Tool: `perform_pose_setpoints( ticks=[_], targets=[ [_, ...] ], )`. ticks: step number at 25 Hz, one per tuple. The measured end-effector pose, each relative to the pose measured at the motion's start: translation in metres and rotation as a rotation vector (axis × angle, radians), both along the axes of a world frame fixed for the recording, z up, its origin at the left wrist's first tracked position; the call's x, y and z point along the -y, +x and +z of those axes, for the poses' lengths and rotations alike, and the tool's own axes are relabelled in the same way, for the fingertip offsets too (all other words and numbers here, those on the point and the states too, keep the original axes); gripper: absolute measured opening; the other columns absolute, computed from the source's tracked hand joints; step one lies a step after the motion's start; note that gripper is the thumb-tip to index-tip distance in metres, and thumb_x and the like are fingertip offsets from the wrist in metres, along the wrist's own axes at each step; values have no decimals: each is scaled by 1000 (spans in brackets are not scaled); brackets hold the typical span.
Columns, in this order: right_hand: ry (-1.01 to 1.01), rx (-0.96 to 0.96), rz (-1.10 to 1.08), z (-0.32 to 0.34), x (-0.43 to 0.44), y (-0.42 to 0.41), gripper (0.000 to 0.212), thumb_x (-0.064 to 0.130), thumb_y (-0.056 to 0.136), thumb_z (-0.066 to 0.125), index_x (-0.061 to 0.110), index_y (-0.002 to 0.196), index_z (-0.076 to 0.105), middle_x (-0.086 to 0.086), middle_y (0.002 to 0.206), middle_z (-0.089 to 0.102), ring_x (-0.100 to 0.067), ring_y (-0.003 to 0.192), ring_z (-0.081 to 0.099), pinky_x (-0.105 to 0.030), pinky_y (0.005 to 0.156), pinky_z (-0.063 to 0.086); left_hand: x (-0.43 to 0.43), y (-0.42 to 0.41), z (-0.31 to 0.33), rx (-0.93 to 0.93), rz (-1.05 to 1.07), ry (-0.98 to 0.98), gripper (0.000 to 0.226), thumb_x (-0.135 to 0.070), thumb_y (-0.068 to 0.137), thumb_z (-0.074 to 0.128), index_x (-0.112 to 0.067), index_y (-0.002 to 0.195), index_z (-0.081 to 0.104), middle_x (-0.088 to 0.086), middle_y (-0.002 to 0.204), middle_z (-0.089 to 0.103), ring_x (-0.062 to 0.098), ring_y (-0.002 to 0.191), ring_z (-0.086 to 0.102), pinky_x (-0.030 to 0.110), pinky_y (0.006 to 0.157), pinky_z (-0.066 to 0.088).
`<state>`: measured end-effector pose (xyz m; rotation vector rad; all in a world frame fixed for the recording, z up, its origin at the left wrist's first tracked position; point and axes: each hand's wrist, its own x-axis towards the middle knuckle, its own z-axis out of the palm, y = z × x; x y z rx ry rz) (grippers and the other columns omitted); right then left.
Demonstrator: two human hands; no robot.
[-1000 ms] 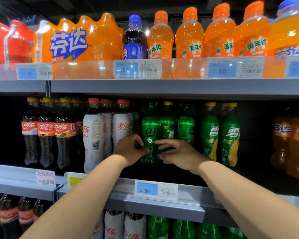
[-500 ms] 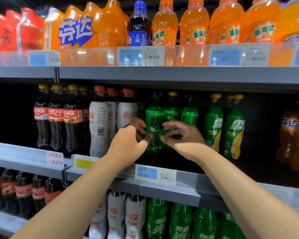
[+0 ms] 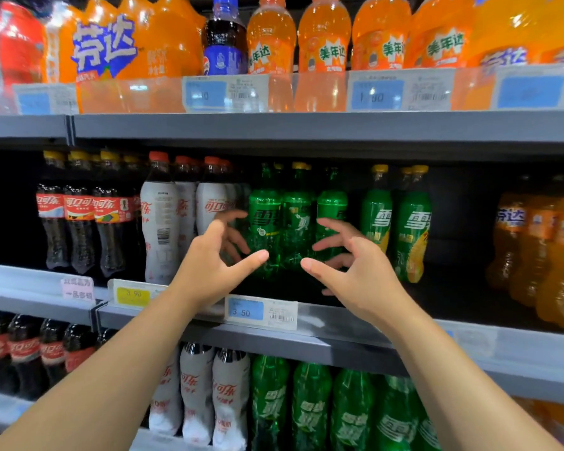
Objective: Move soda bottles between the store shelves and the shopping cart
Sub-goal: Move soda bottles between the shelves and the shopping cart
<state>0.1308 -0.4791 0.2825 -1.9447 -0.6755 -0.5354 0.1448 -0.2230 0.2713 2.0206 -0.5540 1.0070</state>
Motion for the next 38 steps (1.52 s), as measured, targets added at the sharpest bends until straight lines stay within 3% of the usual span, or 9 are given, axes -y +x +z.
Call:
perform_pose_setpoints(
  ticks=[6, 12, 16, 18, 20, 24, 31, 35, 38],
  targets=[
    [-67, 49, -40, -6, -1, 6, 46, 52, 81, 77, 50, 122, 57, 32, 107, 62, -9, 81, 70, -39, 72, 63, 1, -1, -1, -105, 148, 170, 73, -76, 80, 51, -15, 121, 55, 4, 76, 69, 19, 66, 65, 48, 67, 53],
    [-159, 145, -128, -8, -4, 6, 39, 43, 88, 73, 38, 124, 62, 24, 101, 66, 5, 88, 65, -15, 75, 49, 4, 0, 1, -78, 125, 244, 55, -56, 88, 53, -23, 132, 49, -7, 75, 64, 8, 58, 59, 26, 54, 43],
    [-265, 248, -163, -6, -17, -17, 38, 28, 93, 68, 21, 130, 63, 10, 120, 65, -5, 112, 57, -34, 98, 52, 1, -19, 6, -114, 191, 259, 39, -44, 94, 61, -15, 119, 53, 1, 94, 64, 19, 86, 63, 35, 72, 49],
    [-229, 296, -148, -4, -33, -37, 38, 25, 94, 66, 18, 131, 62, 8, 125, 60, 1, 115, 48, -18, 104, 42, -14, -43, 4, -18, 210, 288, 42, -41, 96, 62, -14, 127, 53, 3, 117, 59, 21, 110, 58, 31, 88, 46],
    [-211, 332, -105, -7, -65, -68, 37, 26, 93, 63, 15, 129, 61, 7, 126, 57, 2, 117, 47, -5, 101, 32, -44, -84, -6, 59, 161, 311, 49, -36, 96, 63, -12, 136, 52, 2, 133, 54, 17, 123, 51, 29, 101, 42],
    [-172, 291, 61, -42, -155, -142, 32, 27, 96, 62, 17, 127, 61, 5, 127, 58, -9, 123, 55, -29, 107, 44, -146, -190, -49, 65, 207, 391, 45, -30, 94, 65, -6, 131, 56, 7, 133, 56, 21, 124, 52, 31, 106, 40],
    [-115, 77, 403, -143, -368, -256, 34, 38, 94, 58, 28, 126, 60, 12, 131, 58, -9, 126, 56, -17, 103, 41, -380, -364, -151, -186, 440, 329, 37, -28, 95, 62, -5, 124, 59, 8, 122, 60, 25, 116, 57, 34, 101, 44],
    [-90, -81, 552, -200, -489, -282, 32, 25, 90, 62, 22, 122, 62, 9, 126, 60, -9, 124, 56, -33, 105, 47, -477, -434, -192, -377, 689, 147, 37, -25, 91, 64, -5, 122, 61, 7, 119, 62, 19, 111, 58, 15, 97, 38],
    [-109, -113, 652, -232, -558, -291, 30, 24, 90, 62, 23, 121, 64, 17, 123, 59, -3, 122, 56, -26, 102, 46, -531, -477, -220, -459, 815, 25, 36, -28, 92, 63, -11, 122, 60, 1, 118, 63, 9, 111, 58, 8, 97, 36]
  ],
)
